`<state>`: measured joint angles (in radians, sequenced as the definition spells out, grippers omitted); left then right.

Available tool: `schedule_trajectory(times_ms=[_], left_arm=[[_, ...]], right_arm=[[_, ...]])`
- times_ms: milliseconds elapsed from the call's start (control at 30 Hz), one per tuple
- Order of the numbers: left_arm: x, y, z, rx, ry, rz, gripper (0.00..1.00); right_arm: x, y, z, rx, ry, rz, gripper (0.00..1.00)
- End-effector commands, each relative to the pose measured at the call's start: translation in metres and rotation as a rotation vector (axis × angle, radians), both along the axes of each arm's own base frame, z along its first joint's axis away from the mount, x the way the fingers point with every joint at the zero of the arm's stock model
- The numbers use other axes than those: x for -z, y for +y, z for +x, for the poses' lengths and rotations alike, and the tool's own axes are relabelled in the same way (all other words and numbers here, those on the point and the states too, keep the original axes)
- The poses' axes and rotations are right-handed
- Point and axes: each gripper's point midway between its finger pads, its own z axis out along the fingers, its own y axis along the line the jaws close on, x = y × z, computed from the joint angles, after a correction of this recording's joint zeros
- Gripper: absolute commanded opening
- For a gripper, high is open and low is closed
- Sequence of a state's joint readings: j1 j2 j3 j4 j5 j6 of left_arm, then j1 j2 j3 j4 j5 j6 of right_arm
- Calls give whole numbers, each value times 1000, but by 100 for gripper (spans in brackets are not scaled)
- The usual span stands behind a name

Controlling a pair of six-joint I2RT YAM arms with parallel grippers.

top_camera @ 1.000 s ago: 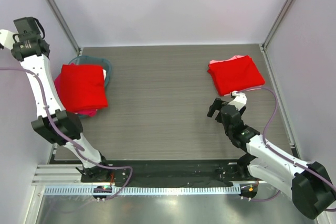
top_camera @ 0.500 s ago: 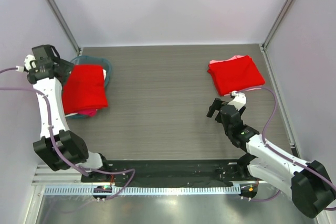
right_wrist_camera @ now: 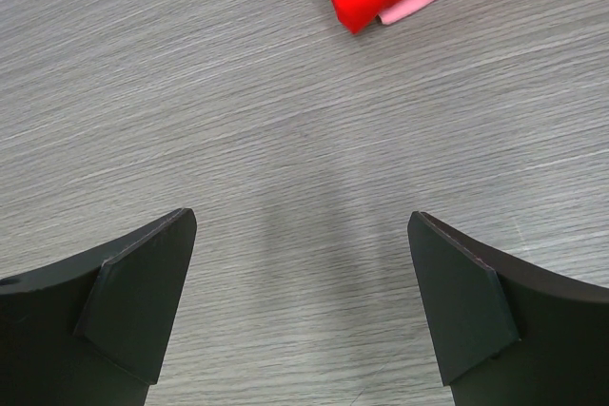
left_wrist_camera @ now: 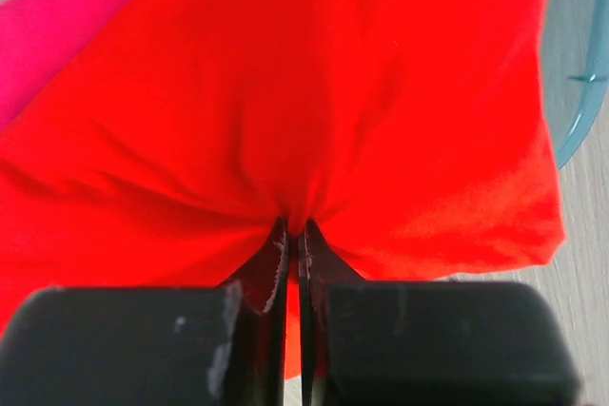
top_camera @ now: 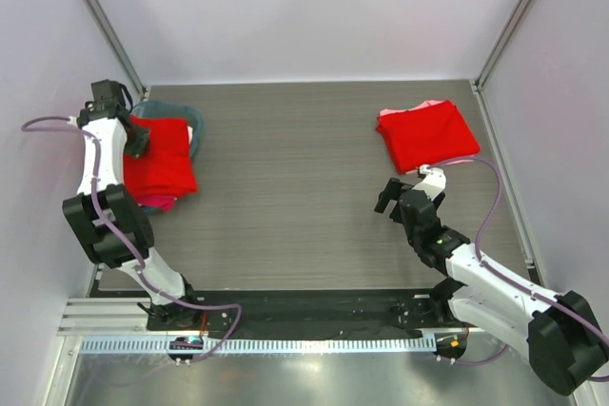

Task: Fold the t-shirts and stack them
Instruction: Grab the tshirt from the pile

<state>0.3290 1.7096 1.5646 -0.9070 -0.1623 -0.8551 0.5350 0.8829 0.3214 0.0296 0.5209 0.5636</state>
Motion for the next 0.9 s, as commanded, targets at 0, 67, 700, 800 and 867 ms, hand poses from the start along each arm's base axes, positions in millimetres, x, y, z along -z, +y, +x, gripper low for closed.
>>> schedule_trajectory(times_ms=[0, 67, 700, 800, 867], left_arm=[[-69, 24, -1, -50, -132, 165, 0], [-112, 32, -10, -101, -218, 214, 0], [-183, 66, 89, -253, -572, 187, 0], [-159, 77, 92, -281, -524, 217, 0], [-153, 80, 92, -284, -502, 237, 0]], right_arm=[[-24, 4, 10, 19, -80, 52, 100], [-24, 4, 10, 17, -79, 51, 100], [-20, 12, 12, -19, -63, 51, 100], [-20, 12, 12, -22, -60, 50, 100], [-20, 13, 11, -31, -59, 51, 99]])
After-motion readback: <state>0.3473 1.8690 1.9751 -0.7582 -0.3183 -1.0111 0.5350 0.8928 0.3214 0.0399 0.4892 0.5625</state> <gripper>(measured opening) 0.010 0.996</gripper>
